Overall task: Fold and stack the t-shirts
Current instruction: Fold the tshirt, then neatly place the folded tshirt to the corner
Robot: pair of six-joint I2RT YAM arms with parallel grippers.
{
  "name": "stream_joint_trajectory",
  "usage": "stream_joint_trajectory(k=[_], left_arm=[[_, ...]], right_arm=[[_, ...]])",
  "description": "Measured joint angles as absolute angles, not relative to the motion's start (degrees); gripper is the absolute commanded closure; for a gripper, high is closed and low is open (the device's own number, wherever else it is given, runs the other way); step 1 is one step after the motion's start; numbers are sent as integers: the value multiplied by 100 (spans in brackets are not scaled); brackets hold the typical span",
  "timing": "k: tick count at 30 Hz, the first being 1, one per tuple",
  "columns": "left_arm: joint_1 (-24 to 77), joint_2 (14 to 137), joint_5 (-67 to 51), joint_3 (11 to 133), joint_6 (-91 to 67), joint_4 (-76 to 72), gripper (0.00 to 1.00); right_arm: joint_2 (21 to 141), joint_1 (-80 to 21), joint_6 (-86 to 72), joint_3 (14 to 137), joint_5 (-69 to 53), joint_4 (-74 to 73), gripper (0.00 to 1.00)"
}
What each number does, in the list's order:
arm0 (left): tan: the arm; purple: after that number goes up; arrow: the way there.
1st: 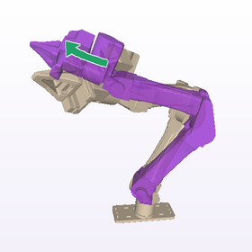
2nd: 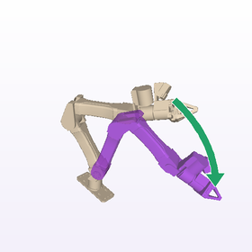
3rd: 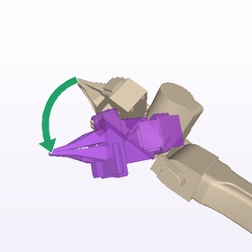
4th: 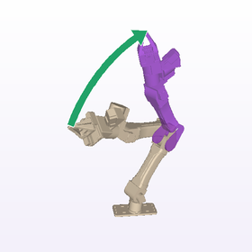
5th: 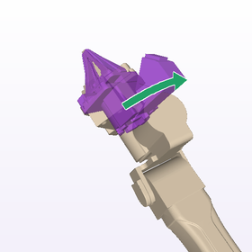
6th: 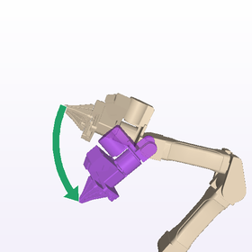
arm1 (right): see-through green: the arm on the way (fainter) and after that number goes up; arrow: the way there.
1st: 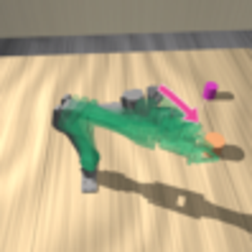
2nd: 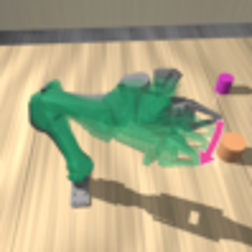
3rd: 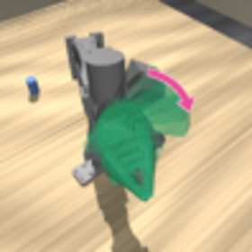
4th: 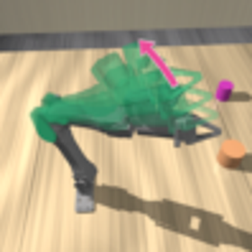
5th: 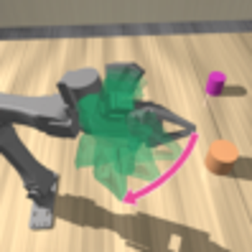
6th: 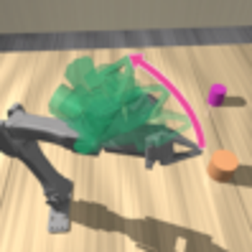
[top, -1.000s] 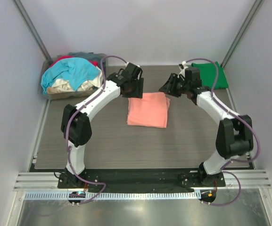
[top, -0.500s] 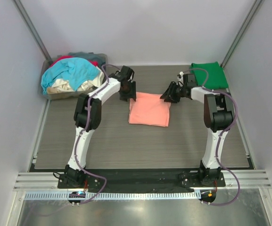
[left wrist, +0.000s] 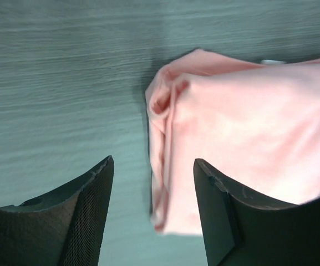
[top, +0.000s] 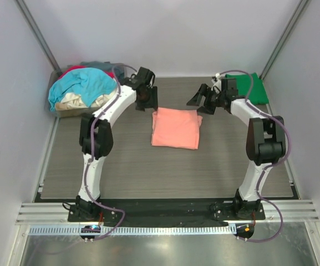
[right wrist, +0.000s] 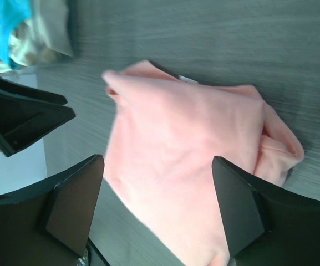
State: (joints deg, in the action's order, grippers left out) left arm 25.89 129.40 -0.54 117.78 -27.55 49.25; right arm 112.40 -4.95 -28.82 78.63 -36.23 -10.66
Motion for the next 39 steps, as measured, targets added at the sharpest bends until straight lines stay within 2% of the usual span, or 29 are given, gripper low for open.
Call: stream_joint_trajectory(k=[5,9,14,22,28,32,37,39], left_arm=[[2591,11695,174,11677,-2652,5166,38],[2593,10106,373,10562,-2622,5092,38],[2596,8641,676,8807,-2585,5103,38],[2596,7312,1184,6560,-2528,5380,37],[2596,6182,1468,5870,-2591,5288,34],[2596,6031,1573,5819,-2663,5277,34],[2596,6025,1610,5817,-2703,5273,34],[2596,6005,1612,5806,-2703,5271,34]], right_arm=[[10335,-344,-2792,7627,-3503,-1046,11],[10167,-231,-2596,7242,-3267,-1048,10],[10484,-196,-2388,6886,-2939,-1253,10],[11150,-185,-2300,6928,-2961,-961,9],[11730,-183,-2550,7347,-3594,-327,9],[11922,-303,-2639,7422,-3905,36,10],[12009,-615,-2652,7424,-4147,228,18],[12077,-709,-2661,7424,-4278,276,34]])
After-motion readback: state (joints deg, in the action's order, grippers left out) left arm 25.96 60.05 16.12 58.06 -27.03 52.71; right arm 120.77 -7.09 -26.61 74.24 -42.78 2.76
